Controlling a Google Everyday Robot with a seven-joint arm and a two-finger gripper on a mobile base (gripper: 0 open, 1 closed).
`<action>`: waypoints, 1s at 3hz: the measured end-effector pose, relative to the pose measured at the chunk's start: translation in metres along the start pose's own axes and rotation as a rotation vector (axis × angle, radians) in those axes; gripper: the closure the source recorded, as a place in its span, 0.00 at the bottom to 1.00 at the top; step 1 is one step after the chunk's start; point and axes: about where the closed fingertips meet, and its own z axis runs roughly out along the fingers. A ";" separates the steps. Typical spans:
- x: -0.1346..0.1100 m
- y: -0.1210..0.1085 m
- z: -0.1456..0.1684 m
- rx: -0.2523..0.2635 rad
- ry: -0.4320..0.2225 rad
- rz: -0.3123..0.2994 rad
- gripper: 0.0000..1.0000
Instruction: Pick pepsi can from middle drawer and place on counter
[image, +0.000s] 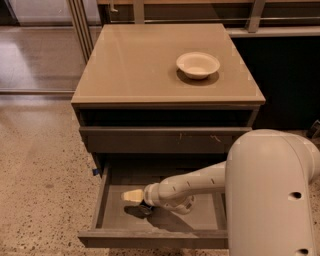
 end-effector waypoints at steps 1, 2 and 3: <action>0.000 0.000 0.000 0.000 0.000 0.000 0.00; 0.000 0.000 0.000 0.000 0.000 0.000 0.19; 0.000 0.000 0.000 0.000 0.000 0.000 0.42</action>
Offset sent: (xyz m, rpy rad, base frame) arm 0.0001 0.0000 -0.0001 -0.0003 -0.0004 -0.0004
